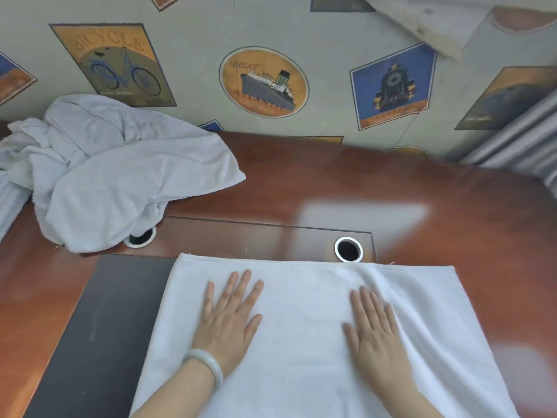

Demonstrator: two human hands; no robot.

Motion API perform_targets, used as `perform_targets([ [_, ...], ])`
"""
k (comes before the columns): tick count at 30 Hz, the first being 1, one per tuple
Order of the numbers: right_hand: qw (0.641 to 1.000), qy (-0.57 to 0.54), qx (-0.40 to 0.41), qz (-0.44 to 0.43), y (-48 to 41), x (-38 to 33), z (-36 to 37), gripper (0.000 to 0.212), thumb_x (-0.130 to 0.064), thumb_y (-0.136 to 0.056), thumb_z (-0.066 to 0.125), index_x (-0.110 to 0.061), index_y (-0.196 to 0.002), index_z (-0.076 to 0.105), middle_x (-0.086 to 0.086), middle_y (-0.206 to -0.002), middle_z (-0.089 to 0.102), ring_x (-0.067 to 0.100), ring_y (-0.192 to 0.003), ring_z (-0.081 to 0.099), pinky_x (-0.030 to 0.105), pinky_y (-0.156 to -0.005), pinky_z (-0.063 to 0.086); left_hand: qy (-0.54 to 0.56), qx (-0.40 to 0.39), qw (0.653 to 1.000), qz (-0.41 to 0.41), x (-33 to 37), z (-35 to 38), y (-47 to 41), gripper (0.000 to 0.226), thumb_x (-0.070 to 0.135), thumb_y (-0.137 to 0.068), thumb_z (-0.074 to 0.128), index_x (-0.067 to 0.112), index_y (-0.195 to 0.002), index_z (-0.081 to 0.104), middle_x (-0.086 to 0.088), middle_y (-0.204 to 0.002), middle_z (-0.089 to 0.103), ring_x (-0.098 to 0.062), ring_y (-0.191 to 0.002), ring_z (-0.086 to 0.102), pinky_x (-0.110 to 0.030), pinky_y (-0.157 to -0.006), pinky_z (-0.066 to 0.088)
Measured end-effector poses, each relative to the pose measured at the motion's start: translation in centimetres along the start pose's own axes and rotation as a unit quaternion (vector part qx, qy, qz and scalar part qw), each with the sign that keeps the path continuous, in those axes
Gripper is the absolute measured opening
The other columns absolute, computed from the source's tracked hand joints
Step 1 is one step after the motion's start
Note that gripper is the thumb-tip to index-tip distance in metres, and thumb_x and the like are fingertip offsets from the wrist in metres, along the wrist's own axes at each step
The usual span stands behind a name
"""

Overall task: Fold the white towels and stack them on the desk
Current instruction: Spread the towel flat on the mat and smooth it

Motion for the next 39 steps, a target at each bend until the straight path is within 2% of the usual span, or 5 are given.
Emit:
perform_targets([
  [4,1.0,0.003,-0.015,0.005,1.3,1.9,-0.9,0.066,-0.046,-0.103,0.009,-0.01,-0.15,0.038,0.005,-0.159,0.028,0.017,-0.15,0.016,0.051,-0.119,0.011,0.028,0.007,0.998,-0.05,2.7,-1.1,-0.2,0.06,0.044,-0.103,0.014,0.018,-0.148,0.043,-0.006,-0.159,0.032,-0.031,-0.145,0.031,-0.061,-0.112,0.022],
  [9,0.996,-0.076,0.051,0.022,2.2,0.4,-2.3,0.051,-0.029,-0.098,0.029,-0.011,-0.142,0.046,0.01,-0.153,0.039,0.022,-0.144,0.029,0.045,-0.117,0.014,0.055,0.014,0.993,0.102,14.9,-2.5,-2.4,0.059,0.04,-0.094,0.032,0.017,-0.148,0.041,-0.007,-0.159,0.031,-0.027,-0.147,0.027,-0.053,-0.111,0.021],
  [17,0.916,-0.231,0.134,0.299,2.7,12.7,-6.0,0.038,0.006,-0.092,0.044,-0.009,-0.122,0.061,0.007,-0.128,0.058,0.028,-0.118,0.047,0.035,-0.1,0.036,0.039,-0.024,0.995,0.087,18.5,1.2,-5.2,0.06,0.042,-0.098,0.027,0.015,-0.15,0.038,-0.006,-0.161,0.025,-0.025,-0.149,0.024,-0.053,-0.114,0.019],
  [33,0.863,-0.118,-0.367,0.326,-2.5,19.0,-7.7,0.05,-0.055,-0.075,0.073,-0.01,-0.093,0.062,0.001,-0.085,0.061,0.015,-0.07,0.058,0.025,-0.06,0.044,0.031,0.013,0.996,0.081,18.6,0.9,-5.1,0.061,0.041,-0.099,0.023,0.017,-0.154,0.028,-0.003,-0.164,0.014,-0.022,-0.151,0.016,-0.051,-0.118,0.016],
  [39,0.889,-0.358,-0.069,0.278,-3.6,19.8,-10.1,0.025,-0.008,-0.076,0.075,-0.012,-0.081,0.051,-0.001,-0.078,0.053,0.015,-0.064,0.044,0.026,-0.052,0.033,0.024,0.014,0.996,0.08,18.6,1.1,-5.1,0.062,0.041,-0.097,0.028,0.017,-0.155,0.028,-0.003,-0.164,0.014,-0.022,-0.151,0.015,-0.052,-0.118,0.016],
])
Point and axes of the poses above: each hand's wrist, its own y-axis away from the middle knuckle, its own z-axis out of the palm, x = y × z, the point moved 4 cm from there along -y, towards the middle knuckle
